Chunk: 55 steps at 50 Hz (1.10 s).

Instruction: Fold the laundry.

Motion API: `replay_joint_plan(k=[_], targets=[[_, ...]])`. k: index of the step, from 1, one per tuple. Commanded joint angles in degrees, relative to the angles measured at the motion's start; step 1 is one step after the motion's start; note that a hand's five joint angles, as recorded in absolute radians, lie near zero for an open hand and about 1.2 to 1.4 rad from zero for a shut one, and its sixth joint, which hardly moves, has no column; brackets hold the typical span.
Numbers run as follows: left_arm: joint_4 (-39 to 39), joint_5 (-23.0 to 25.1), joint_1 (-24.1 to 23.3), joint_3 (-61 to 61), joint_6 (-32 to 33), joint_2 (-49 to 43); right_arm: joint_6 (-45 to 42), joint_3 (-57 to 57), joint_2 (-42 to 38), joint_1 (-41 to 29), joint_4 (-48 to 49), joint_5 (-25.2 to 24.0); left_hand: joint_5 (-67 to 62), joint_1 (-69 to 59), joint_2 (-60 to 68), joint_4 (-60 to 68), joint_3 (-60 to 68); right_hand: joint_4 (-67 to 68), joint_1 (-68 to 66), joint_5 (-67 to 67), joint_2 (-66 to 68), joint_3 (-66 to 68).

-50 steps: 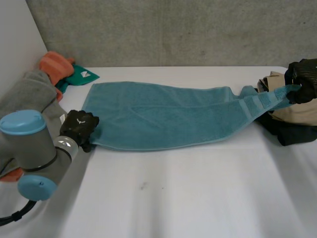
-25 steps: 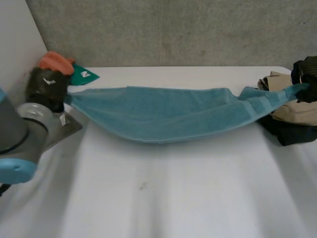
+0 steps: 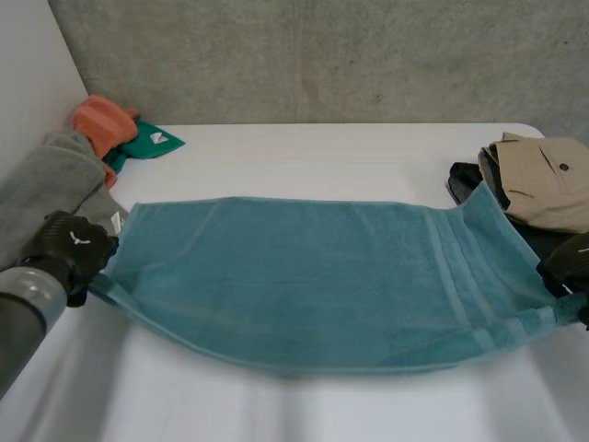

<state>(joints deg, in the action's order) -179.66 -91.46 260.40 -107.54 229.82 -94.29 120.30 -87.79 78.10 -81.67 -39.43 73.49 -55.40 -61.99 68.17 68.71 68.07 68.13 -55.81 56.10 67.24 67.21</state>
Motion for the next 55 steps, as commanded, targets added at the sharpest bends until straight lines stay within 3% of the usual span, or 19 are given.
replay_joint_plan(k=[1,8,13,20,24,28,35,42,55], targets=[[-8.4,0.0,-0.2,8.6,1.7,-13.4,7.6,6.7,-9.2,-3.3,9.4,5.0,-14.6,-18.0,11.8,11.3,11.9,11.9,-24.2,13.9,12.8,12.8],[-20.7,-0.6,-1.6,19.0,2.6,-24.6,12.6,15.4,-16.6,-10.0,15.4,8.7,-14.6,-18.0,11.8,11.3,11.9,11.9,-24.2,13.9,12.8,12.8],[-27.4,-0.3,-3.2,33.8,6.8,-31.1,17.1,27.3,-19.0,-14.3,23.7,11.1,-14.6,-18.0,11.8,11.3,11.9,11.9,-24.2,13.9,12.8,12.8],[-40.2,-1.0,-4.0,51.1,5.8,-31.7,26.8,48.3,-17.7,-16.6,38.5,13.4,-14.6,-18.0,11.8,11.3,11.9,11.9,-24.2,13.9,12.8,12.8],[-45.6,-2.1,-4.3,54.5,1.3,-30.0,31.6,51.6,-15.4,-16.5,47.3,14.6,-14.6,-18.0,11.8,11.3,11.9,11.9,-24.2,13.9,12.8,12.8],[-45.6,-4.5,-3.9,51.7,-6.6,-23.9,32.4,49.7,-14.3,-16.5,48.0,14.6,-14.6,-18.0,11.8,11.3,11.9,11.9,-24.2,13.9,12.8,12.8],[-42.3,-4.7,-3.3,42.2,-13.8,-22.1,32.2,38.9,-14.4,-16.7,45.0,14.0,-14.6,-18.0,11.8,11.3,11.9,11.9,-24.2,13.9,12.8,12.8],[-36.1,-4.1,-3.0,30.8,-17.1,-24.1,31.6,27.4,-17.3,-17.6,41.9,13.6,-14.6,-18.0,11.8,11.3,11.9,11.9,-24.2,13.9,12.8,12.8],[-34.5,-3.9,-2.2,13.9,-16.0,-28.9,25.3,13.5,-21.3,-17.7,35.7,10.4,-14.6,-18.0,11.8,11.3,11.9,11.9,-24.2,13.9,12.8,12.8]])
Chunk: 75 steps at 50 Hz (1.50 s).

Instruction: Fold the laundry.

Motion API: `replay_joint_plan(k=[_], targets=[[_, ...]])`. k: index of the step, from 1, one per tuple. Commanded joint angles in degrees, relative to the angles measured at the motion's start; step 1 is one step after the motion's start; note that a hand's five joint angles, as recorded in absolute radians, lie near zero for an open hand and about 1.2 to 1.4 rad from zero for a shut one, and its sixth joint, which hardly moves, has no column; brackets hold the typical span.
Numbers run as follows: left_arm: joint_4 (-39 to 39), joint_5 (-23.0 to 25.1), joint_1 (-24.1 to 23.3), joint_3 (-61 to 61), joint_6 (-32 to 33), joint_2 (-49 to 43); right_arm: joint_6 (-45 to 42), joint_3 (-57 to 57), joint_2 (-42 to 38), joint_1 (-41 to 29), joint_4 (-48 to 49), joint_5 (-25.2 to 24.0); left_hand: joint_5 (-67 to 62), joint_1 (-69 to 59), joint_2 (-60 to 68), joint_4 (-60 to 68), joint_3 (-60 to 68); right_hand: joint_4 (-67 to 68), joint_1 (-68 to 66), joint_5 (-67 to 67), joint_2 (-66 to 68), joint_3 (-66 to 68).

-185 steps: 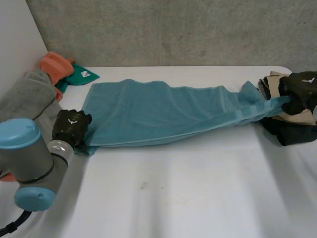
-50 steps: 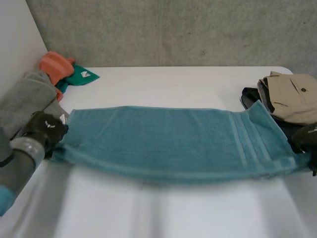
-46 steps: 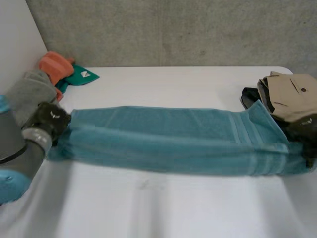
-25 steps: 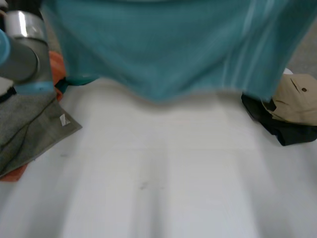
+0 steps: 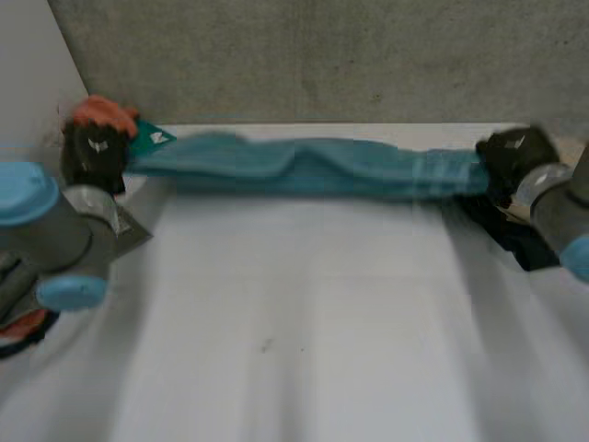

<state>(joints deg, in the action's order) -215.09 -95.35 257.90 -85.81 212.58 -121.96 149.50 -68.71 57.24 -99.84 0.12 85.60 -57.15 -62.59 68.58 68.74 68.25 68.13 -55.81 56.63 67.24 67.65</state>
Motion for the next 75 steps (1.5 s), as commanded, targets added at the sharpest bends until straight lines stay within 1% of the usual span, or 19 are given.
replay_joint_plan(k=[1,9,13,17,21,24,30,35,37,43,48,55,66,69,70,71,72,74,75], targets=[[1.3,0.0,0.6,-8.8,1.6,-0.9,-4.5,-6.0,-0.2,0.4,-5.0,-1.8,-12.9,-17.4,11.4,11.3,11.7,11.9,-24.2,13.4,12.8,12.4],[12.2,0.1,5.1,-19.2,9.0,12.0,-9.0,-8.5,6.8,1.5,-18.0,-2.0,-12.9,-17.4,11.4,11.3,11.7,11.9,-24.2,13.4,12.8,12.4],[20.0,0.1,6.1,-23.4,13.2,18.6,-17.6,-12.3,11.5,5.3,-31.0,-2.1,-12.9,-17.4,11.4,11.3,11.7,11.9,-24.2,13.4,12.8,12.4],[32.8,0.3,8.7,-28.8,18.5,25.8,-26.5,-18.8,17.1,9.1,-39.7,-2.1,-12.9,-17.4,11.4,11.3,11.7,11.9,-24.2,13.4,12.8,12.4],[41.1,3.4,11.1,-32.1,22.2,30.6,-30.8,-22.5,21.7,13.6,-40.6,-2.8,-12.9,-17.4,11.4,11.3,11.7,11.9,-24.2,13.4,12.8,12.4],[42.9,6.0,12.2,-33.3,24.1,31.5,-31.5,-23.8,22.6,15.6,-40.3,-3.9,-12.9,-17.4,11.4,11.3,11.7,11.9,-24.2,13.4,12.8,12.4],[38.5,8.9,13.4,-30.3,24.3,30.9,-30.9,-25.3,22.4,16.3,-37.4,-6.1,-12.9,-17.4,11.4,11.3,11.7,11.9,-24.2,13.4,12.8,12.4],[30.3,8.9,10.3,-25.5,22.0,26.3,-27.6,-23.4,18.6,16.0,-28.3,-6.0,-12.9,-17.4,11.4,11.3,11.7,11.9,-24.2,13.4,12.8,12.4],[25.2,8.8,7.3,-22.5,20.8,22.7,-24.1,-21.6,16.2,14.5,-24.7,-5.9,-12.9,-17.4,11.4,11.3,11.7,11.9,-24.2,13.4,12.8,12.4],[13.3,7.4,5.0,-16.3,20.9,11.7,-17.6,-16.2,10.3,8.9,-17.4,-5.2,-12.9,-17.4,11.4,11.3,11.7,11.9,-24.2,13.4,12.8,12.4],[5.1,3.9,1.5,-8.0,21.0,0.8,-16.4,-10.1,4.6,4.7,-8.8,0.0,-12.9,-17.4,11.4,11.3,11.7,11.9,-24.2,13.4,12.8,12.4],[1.7,-0.4,0.1,3.3,22.3,-9.9,-16.9,-3.1,-2.6,1.9,-1.8,2.8,-12.9,-17.4,11.4,11.3,11.7,11.9,-24.2,13.4,12.8,12.4],[-0.5,-0.4,-0.3,10.6,23.6,-16.1,-17.2,4.5,-10.9,1.3,2.6,4.3,-12.9,-17.4,11.4,11.3,11.7,11.9,-24.2,13.4,12.8,12.4],[-1.9,-0.3,-0.6,11.0,23.6,-17.0,-17.1,5.3,-12.0,1.3,3.6,5.3,4.7,0.1,-6.1,-6.3,-5.8,11.9,-24.2,13.4,12.8,12.4],[-2.6,-0.4,-1.0,11.0,23.8,-17.3,-16.6,5.6,-12.1,1.2,4.7,6.0,32.8,28.2,-34.2,-34.4,-33.9,8.4,-20.7,9.9,9.3,8.9],[-3.0,-0.4,-1.3,10.8,23.8,-17.4,-16.4,5.6,-12.1,1.2,5.4,6.4,50.2,45.6,-51.6,-51.8,-51.3,-5.4,-6.9,-3.9,-4.5,-4.9],[-3.5,-0.4,-1.7,10.8,23.8,-17.5,-16.3,5.5,-11.8,1.1,6.3,6.9,57.1,52.6,-58.6,-58.7,-58.3,-22.2,9.9,-20.7,-21.3,-21.7],[-4.9,-0.4,-2.4,10.7,24.1,-17.4,-15.4,5.3,-10.8,0.8,8.8,8.3,57.1,52.6,-58.6,-58.7,-58.3,-58.1,45.8,-56.6,-57.2,-57.6],[-5.4,-0.5,-2.6,10.6,24.1,-17.3,-14.9,5.1,-10.1,0.7,9.5,8.7,57.1,52.6,-58.6,-58.7,-58.3,-58.1,45.8,-56.6,-57.2,-57.6]])
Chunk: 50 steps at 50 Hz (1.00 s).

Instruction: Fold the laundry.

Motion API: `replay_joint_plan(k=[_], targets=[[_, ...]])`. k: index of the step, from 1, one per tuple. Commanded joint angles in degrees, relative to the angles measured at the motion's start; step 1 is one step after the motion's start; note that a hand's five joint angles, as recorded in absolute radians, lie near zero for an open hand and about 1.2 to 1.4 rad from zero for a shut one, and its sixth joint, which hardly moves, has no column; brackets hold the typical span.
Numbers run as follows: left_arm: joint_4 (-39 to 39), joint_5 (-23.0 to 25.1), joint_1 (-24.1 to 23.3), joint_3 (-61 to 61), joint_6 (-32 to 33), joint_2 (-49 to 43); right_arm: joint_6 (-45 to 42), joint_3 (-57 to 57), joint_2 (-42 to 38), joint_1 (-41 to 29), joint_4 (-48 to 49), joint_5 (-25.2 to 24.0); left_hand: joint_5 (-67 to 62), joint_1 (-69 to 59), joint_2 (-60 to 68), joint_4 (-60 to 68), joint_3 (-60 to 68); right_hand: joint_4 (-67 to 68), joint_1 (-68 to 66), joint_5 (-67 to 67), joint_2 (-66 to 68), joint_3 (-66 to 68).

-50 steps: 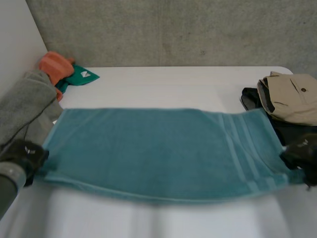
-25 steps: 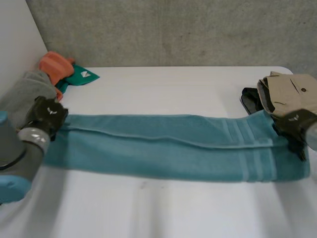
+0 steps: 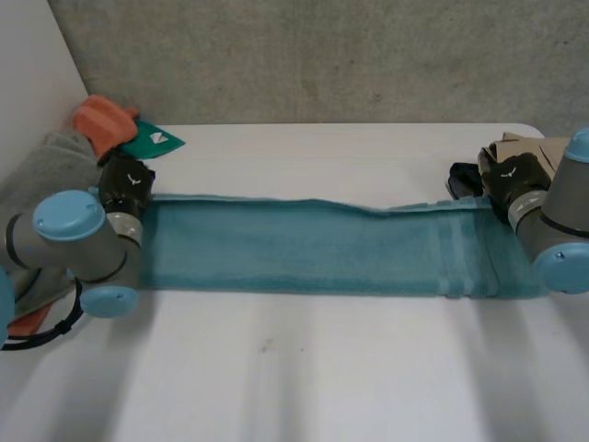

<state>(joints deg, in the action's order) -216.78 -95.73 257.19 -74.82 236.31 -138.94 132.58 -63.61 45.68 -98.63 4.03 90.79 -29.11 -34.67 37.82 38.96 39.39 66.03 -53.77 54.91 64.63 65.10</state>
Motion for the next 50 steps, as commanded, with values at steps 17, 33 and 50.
replay_joint_plan(k=[17,33,50], targets=[[-2.3,-1.6,-1.8,-16.1,-12.8,19.5,13.6,-12.4,23.7,2.4,-10.7,-8.8,29.1,24.7,-27.8,-29.0,-29.4,-56.0,43.8,-54.9,-54.6,-55.1],[2.2,-0.8,-1.9,-30.5,-22.4,27.7,11.2,-33.9,23.9,10.1,-3.6,-16.3,29.1,24.7,-27.8,-29.0,-29.4,-42.3,30.1,-41.2,-40.9,-41.4],[2.1,-0.2,-1.2,-30.5,-22.5,27.1,8.3,-35.1,16.5,12.2,6.4,-16.6,29.1,24.7,-27.8,-29.0,-29.4,-29.7,17.5,-28.6,-28.3,-28.8]])
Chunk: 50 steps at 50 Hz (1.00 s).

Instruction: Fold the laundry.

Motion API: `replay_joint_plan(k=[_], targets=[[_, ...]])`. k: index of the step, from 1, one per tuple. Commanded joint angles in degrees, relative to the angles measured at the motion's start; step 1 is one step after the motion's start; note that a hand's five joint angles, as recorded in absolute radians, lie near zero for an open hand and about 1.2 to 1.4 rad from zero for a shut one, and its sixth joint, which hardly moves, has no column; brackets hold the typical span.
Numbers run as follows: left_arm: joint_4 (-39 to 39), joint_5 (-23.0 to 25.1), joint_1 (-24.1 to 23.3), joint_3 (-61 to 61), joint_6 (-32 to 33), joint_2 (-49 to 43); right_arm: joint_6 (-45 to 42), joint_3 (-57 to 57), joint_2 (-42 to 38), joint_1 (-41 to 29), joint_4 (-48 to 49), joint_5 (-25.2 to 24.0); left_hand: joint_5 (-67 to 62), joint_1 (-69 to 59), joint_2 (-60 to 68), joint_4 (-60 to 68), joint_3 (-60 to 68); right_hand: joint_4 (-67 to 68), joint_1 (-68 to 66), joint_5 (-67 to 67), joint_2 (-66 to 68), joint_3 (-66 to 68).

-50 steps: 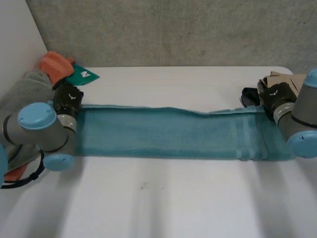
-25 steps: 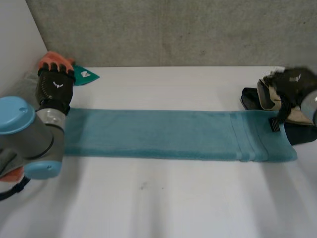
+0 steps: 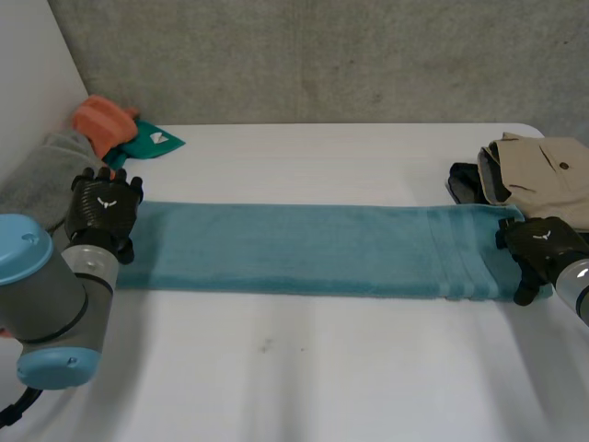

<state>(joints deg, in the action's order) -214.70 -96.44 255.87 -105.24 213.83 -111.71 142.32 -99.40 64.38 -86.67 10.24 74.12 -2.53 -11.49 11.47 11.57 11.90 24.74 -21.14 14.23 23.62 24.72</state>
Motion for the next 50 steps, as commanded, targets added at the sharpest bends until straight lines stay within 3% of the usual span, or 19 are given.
replay_joint_plan(k=[1,5,8,15,20,33,39,46,50], targets=[[0.0,0.5,0.2,-0.1,-0.1,-0.3,-1.7,0.8,-2.4,0.2,0.3,0.1,2.5,1.5,-1.5,-1.6,-1.9,13.4,-17.0,13.9,14.5,13.4],[0.0,0.6,0.1,-0.1,-0.1,-0.3,-2.3,1.4,-3.4,0.2,0.7,0.1,2.5,1.5,-1.5,-1.6,-1.9,29.2,-32.8,29.7,30.3,29.2],[0.0,0.6,-0.1,-0.1,-0.1,-0.3,-2.5,1.9,-4.3,0.2,0.5,0.1,2.5,1.5,-1.5,-1.6,-1.9,55.2,-58.8,55.7,56.3,55.2],[0.0,0.6,-0.1,-0.4,-0.1,0.0,-2.5,-0.4,-2.3,1.0,-0.1,0.4,2.5,1.5,-1.5,-1.6,-1.9,55.3,-58.9,55.8,56.4,55.3],[0.0,0.6,0.0,-0.5,-0.1,0.5,-3.4,-3.9,4.3,4.1,-0.4,0.3,2.5,1.5,-1.5,-1.6,-1.9,55.3,-58.9,55.8,56.4,55.3],[0.0,0.4,0.0,-0.8,-0.1,1.1,-20.9,-7.2,9.3,25.3,-0.9,-0.6,2.5,1.5,-1.5,-1.6,-1.9,55.3,-58.9,55.8,56.4,55.3],[0.0,0.4,-0.1,-0.9,-0.2,1.8,-26.7,-4.3,9.7,31.6,-1.1,-0.5,2.5,1.5,-1.5,-1.6,-1.9,55.3,-58.9,55.8,56.4,55.3],[0.1,0.3,-0.2,-0.9,-0.2,1.9,-26.4,-1.2,16.2,31.1,-1.9,-0.7,2.5,1.5,-1.5,-1.6,-1.9,55.3,-58.9,55.8,56.4,55.3],[0.1,0.3,-0.3,-0.9,-0.2,2.0,-23.7,0.5,20.6,22.2,-2.0,-0.7,2.5,1.5,-1.5,-1.6,-1.9,55.3,-58.9,55.8,56.4,55.3]])
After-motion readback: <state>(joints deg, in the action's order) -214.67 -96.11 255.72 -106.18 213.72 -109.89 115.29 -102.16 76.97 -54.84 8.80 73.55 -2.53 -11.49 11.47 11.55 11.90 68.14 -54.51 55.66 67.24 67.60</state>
